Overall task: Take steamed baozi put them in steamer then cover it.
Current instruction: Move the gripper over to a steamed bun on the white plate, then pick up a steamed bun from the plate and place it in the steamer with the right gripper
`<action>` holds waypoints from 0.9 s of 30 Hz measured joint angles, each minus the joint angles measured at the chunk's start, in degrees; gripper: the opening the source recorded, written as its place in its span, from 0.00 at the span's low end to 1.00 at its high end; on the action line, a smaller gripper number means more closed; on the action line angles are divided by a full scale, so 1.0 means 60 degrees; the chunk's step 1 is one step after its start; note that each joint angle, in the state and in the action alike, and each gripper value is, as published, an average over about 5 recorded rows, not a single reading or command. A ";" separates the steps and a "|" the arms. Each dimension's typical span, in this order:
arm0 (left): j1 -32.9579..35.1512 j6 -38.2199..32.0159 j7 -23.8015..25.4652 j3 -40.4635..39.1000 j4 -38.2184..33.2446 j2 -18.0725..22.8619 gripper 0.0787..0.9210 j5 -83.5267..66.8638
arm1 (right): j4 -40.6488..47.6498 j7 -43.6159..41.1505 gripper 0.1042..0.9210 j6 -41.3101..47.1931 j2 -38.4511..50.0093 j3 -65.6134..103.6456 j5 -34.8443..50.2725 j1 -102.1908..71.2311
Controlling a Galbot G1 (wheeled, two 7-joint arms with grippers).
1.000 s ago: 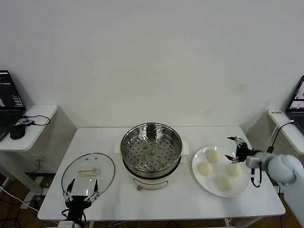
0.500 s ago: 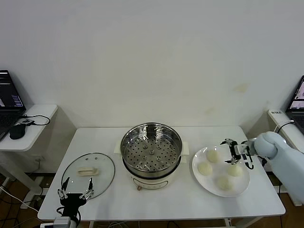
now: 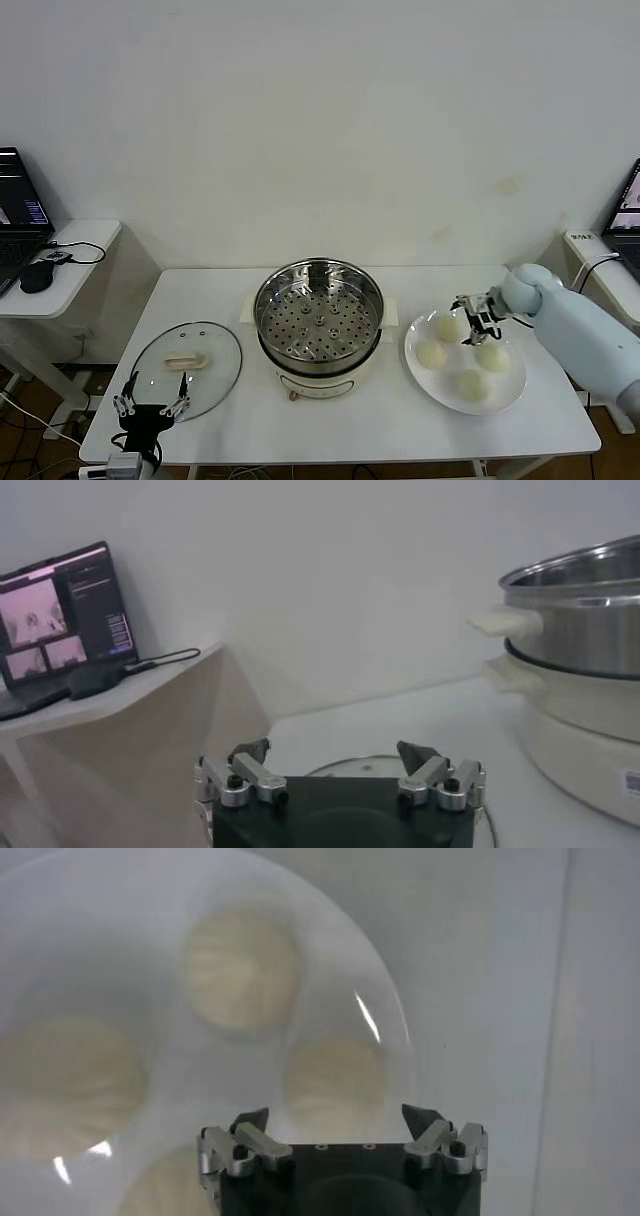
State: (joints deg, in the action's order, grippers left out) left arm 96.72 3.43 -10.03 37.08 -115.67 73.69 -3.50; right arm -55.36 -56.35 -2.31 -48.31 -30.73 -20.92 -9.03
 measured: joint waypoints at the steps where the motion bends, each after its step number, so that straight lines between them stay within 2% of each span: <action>1: 0.0002 -0.0002 -0.0002 0.0005 0.0000 0.0001 0.88 0.0002 | 0.0065 -0.0015 0.82 0.0022 -0.0050 -0.0040 -0.0002 0.0031; 12: 0.0023 -0.0024 -0.0036 0.0010 -0.0055 0.0039 0.88 0.0032 | 0.0416 -0.0105 0.61 0.0182 -0.0348 -0.0354 0.0025 0.0280; 20: 0.0038 -0.0028 -0.0043 -0.0026 -0.0116 0.0062 0.88 0.0049 | 0.0165 -0.0252 0.59 0.0314 -0.0144 -0.0757 0.0349 0.0589; 27: 0.0067 -0.0029 -0.0031 -0.0068 -0.0192 -0.0008 0.88 0.0022 | -0.0917 -0.0393 0.60 0.0620 0.0582 -0.1541 0.1357 0.1527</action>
State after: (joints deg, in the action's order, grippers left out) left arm 97.12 3.26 -10.22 36.67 -116.82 73.65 -3.37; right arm -60.86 -58.70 1.41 -44.82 -39.97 -12.78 0.13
